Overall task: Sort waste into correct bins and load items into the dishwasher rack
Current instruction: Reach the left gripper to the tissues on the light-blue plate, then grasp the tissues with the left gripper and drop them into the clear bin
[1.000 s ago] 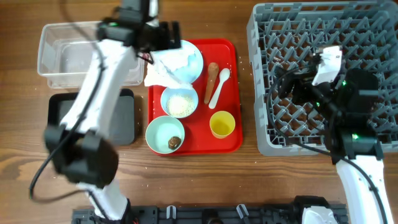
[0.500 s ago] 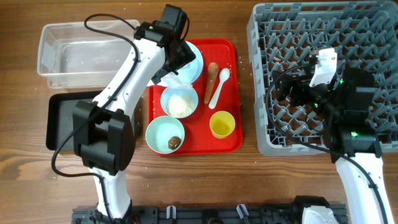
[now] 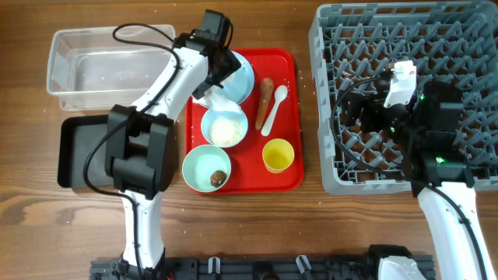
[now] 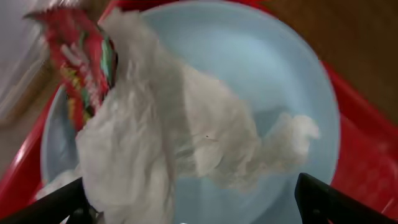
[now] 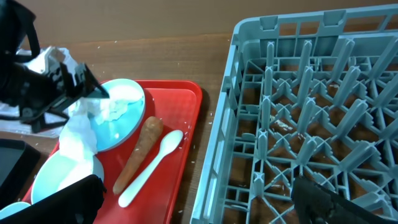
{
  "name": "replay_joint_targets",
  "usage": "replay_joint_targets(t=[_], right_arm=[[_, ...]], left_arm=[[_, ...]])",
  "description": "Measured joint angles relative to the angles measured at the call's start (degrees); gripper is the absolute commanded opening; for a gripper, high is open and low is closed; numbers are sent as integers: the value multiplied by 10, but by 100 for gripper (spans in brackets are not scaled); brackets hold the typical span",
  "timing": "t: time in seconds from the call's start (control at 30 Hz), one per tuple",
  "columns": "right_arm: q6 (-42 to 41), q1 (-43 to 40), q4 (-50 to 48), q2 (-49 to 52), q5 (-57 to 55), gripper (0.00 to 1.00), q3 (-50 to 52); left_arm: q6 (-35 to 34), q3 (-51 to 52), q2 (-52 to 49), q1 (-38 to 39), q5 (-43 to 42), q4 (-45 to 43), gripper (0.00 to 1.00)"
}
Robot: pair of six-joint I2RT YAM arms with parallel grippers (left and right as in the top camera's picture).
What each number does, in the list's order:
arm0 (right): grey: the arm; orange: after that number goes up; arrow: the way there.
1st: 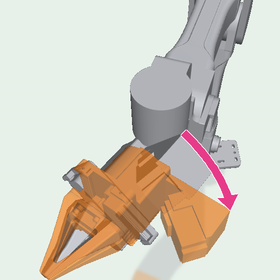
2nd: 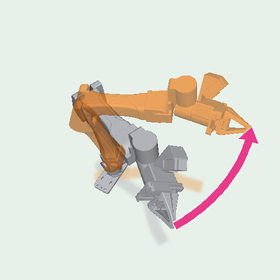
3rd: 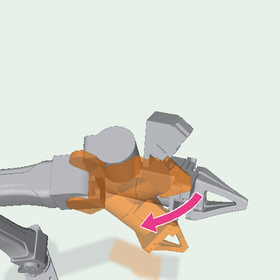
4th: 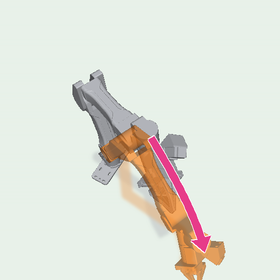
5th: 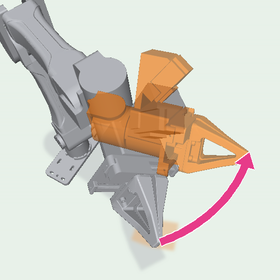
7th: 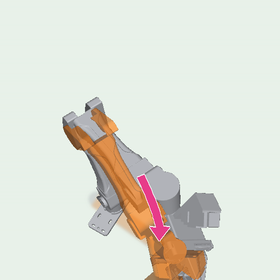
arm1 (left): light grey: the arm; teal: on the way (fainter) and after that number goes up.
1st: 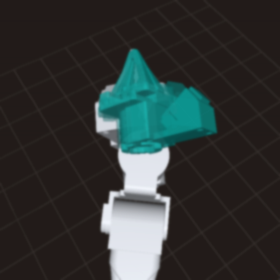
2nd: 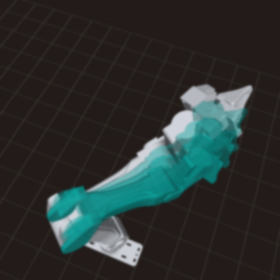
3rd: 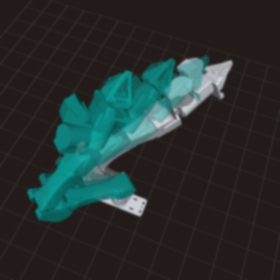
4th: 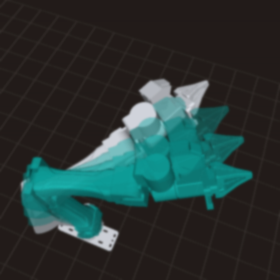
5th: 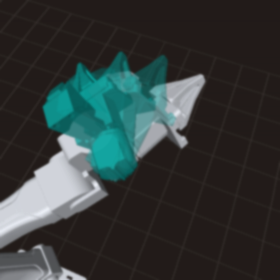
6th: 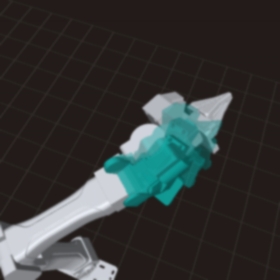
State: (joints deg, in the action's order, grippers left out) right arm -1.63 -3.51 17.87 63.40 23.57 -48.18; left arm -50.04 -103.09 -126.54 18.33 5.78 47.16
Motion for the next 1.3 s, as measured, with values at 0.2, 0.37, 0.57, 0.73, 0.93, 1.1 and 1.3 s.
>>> replay_joint_targets(t=[0.2,0.37,0.57,0.73,0.93,1.1,1.3], right_arm=[[0,0,12,3,0,100,0],[0,0,12,3,0,100,0],[0,0,12,3,0,100,0],[0,0,12,3,0,100,0],[0,0,12,3,0,100,0],[0,0,12,3,0,100,0],[0,0,12,3,0,100,0]], left_arm=[[2,-3,-50,1,10,-71,86],[6,-4,-60,1,21,-71,4],[35,-19,-64,2,19,-30,4],[87,-177,-70,2,12,95,4],[136,-341,-20,-37,10,249,4],[144,-344,-1,-188,11,313,4],[170,-334,-20,-268,12,266,98]])
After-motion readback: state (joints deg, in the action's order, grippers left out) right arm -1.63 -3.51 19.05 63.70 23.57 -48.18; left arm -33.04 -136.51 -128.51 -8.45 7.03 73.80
